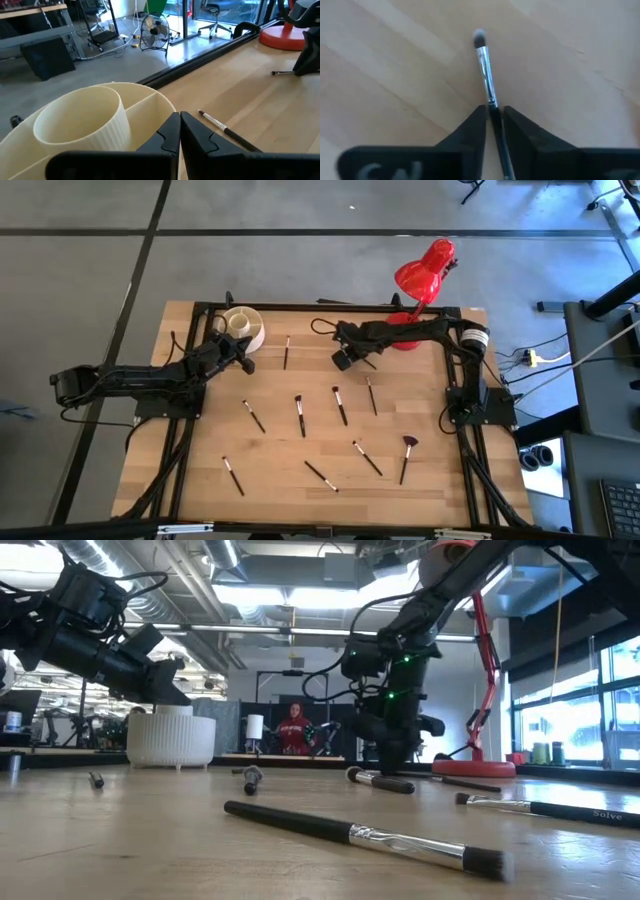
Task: Put items in baskets/containers
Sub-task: Put the eyeshadow brush into the organizer
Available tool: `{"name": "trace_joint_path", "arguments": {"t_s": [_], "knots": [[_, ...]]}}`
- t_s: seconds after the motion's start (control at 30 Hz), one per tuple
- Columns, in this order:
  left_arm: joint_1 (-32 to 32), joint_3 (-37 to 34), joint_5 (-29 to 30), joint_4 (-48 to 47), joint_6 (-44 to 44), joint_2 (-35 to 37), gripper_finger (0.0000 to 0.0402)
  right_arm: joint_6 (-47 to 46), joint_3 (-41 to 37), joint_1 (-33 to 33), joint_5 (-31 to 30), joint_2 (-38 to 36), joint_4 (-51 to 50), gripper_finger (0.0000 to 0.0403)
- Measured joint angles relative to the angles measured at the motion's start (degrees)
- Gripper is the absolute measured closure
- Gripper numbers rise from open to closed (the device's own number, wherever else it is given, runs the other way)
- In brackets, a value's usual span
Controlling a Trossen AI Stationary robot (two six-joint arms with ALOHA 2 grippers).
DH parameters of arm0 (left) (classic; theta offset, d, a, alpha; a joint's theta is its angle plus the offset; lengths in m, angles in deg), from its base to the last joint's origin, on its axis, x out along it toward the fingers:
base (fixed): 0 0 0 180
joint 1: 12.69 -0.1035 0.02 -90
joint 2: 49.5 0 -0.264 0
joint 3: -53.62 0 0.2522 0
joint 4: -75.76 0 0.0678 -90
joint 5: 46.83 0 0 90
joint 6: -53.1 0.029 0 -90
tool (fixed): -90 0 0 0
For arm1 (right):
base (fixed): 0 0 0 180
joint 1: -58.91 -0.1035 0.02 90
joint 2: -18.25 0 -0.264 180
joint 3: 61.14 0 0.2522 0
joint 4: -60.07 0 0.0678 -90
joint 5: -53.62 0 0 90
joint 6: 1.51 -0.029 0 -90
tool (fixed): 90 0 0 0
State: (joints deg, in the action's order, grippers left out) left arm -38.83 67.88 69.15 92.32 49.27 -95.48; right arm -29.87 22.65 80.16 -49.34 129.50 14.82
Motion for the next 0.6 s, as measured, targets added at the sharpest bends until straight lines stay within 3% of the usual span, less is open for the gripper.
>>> {"name": "trace_joint_path", "arguments": {"t_s": [0.17,0.47,0.6], "knots": [[-0.01,0.00,0.00,0.02,0.08,0.00,0.0393,1.79,0.21,-0.02,0.93,0.07,-0.90,0.0391],[0.19,0.00,-0.04,2.14,0.08,0.00,0.0393,5.48,-0.32,-0.47,-0.20,-1.90,0.55,0.0382],[0.32,0.00,-0.59,4.39,-1.28,0.01,0.0393,9.90,-0.36,-1.15,3.99,-5.68,5.94,0.0398]]}}
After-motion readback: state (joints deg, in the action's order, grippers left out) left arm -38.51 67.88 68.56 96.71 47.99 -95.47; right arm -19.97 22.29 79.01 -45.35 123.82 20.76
